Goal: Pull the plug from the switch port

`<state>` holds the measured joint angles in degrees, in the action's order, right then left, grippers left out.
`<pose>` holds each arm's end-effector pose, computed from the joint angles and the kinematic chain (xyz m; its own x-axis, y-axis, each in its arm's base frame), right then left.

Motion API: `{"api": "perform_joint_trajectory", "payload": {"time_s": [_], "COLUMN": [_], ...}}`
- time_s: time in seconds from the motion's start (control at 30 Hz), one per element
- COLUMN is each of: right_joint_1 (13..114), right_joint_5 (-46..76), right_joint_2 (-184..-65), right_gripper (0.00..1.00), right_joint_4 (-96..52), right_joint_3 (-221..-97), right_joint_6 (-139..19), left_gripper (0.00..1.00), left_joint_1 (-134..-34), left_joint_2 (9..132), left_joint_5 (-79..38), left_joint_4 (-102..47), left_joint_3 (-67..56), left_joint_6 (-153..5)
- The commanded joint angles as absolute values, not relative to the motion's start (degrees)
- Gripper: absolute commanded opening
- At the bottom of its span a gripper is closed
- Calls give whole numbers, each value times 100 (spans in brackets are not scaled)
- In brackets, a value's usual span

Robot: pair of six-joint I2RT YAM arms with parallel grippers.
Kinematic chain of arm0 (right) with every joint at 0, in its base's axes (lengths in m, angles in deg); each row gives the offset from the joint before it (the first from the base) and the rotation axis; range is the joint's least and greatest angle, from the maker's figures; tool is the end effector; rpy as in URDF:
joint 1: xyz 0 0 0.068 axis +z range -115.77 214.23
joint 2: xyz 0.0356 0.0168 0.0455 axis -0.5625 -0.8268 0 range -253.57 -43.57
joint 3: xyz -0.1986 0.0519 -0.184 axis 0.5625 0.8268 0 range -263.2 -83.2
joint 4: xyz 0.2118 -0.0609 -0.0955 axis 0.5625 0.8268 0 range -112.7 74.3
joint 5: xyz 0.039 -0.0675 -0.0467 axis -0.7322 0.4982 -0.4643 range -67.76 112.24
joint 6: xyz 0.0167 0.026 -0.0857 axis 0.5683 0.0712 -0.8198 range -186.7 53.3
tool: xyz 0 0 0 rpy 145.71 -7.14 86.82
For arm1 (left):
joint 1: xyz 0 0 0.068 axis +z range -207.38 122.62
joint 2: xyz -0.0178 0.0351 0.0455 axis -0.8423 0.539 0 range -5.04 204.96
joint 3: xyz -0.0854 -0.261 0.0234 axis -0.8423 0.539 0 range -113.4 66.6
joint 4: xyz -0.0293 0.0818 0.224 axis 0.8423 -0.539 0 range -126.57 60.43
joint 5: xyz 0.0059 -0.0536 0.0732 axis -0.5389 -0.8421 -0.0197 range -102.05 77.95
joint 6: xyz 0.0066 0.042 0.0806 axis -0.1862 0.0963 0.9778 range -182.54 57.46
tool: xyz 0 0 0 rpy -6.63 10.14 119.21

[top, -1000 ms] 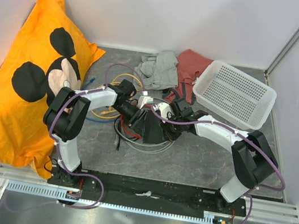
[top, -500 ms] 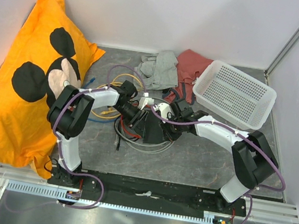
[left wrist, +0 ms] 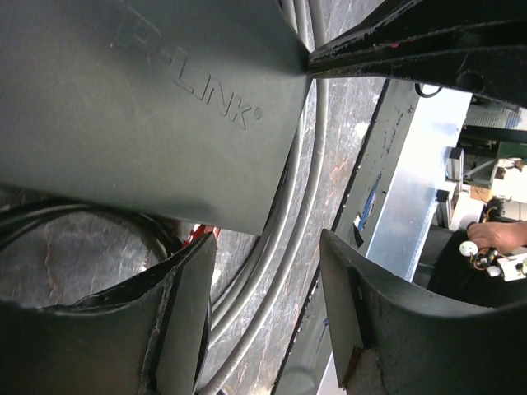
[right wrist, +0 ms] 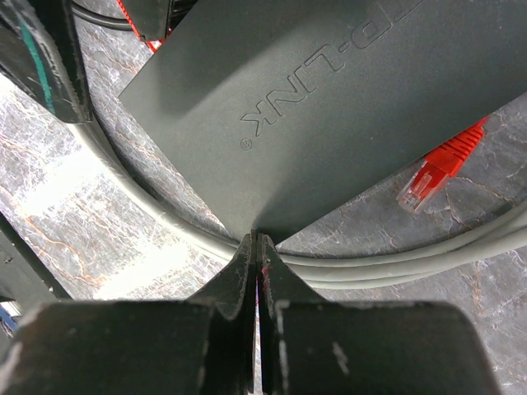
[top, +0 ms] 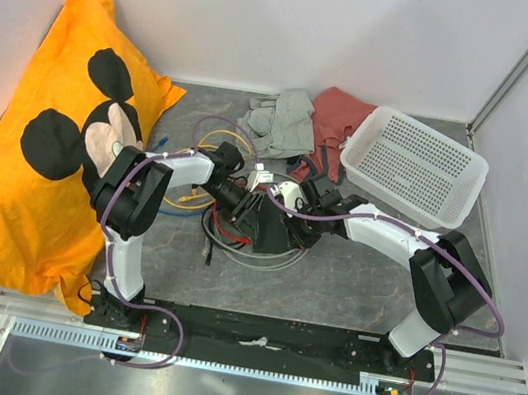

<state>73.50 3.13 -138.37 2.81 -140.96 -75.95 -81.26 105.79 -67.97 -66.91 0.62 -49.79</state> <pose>0.2350 0.2267 0.1595 -0.5632 -0.6567 -0.5016 -0.8161 0.5374 0.2126 0.2753 -0.1957 0.1301 -0.8109 0.4941 -0.3136 0.5214 0.3668 -0.7704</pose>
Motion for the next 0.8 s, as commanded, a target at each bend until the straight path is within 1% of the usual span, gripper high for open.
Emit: {"api": "perform_joint_trajectory", "payload": {"time_s": [0.0, 0.27, 0.4, 0.53, 0.77], "right_joint_1": [7370, 7317, 7185, 7001, 6948], "right_joint_5": [511, 519, 476, 379, 318], "right_joint_2": [-13752, -13673, -13595, -13542, -13524], "right_gripper": [0, 0, 0, 0, 0], "right_joint_4": [516, 525, 533, 551, 577], "right_joint_3": [-13945, -13813, -13840, -13831, -13883], "right_joint_6": [-7733, -7707, -7637, -7549, -7558], "left_gripper": [62, 62, 59, 59, 57], "left_joint_1": [-8155, -8024, -7866, -7690, -7690], "left_joint_2": [10790, 10553, 10212, 9973, 10245], "left_joint_5": [-6268, -6109, -6424, -6487, -6575], "left_joint_4": [-6472, -6359, -6087, -6042, -6042], "left_joint_3": [33, 244, 217, 209, 147], "left_joint_6": [-4883, -4874, -5049, -4928, -4962]}}
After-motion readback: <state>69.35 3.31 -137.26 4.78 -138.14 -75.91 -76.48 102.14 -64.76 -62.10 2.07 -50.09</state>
